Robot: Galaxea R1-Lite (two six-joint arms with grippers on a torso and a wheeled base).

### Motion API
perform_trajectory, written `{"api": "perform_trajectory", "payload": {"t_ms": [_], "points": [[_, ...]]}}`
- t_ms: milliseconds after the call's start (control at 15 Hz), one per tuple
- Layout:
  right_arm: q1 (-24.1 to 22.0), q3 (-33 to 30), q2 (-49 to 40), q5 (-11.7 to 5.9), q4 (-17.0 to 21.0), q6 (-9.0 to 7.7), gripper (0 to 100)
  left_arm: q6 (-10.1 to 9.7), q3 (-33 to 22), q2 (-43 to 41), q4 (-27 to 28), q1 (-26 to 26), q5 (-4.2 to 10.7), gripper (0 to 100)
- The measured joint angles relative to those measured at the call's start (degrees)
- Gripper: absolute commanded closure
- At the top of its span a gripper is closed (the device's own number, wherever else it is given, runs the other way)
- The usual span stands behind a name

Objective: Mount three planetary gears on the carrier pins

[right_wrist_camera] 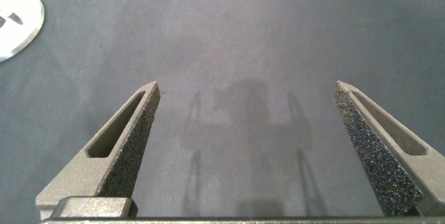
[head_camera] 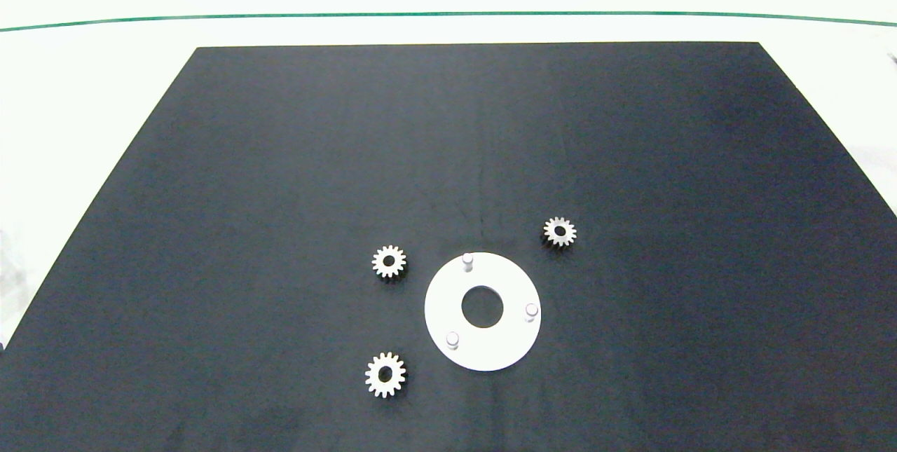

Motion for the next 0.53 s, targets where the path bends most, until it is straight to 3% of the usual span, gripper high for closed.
{"api": "perform_trajectory", "payload": {"t_ms": [533], "points": [[0.0, 0.0, 0.0, 0.0, 0.0, 0.0, 0, -0.02, 0.0, 0.0, 0.0, 0.0, 0.02, 0]]}}
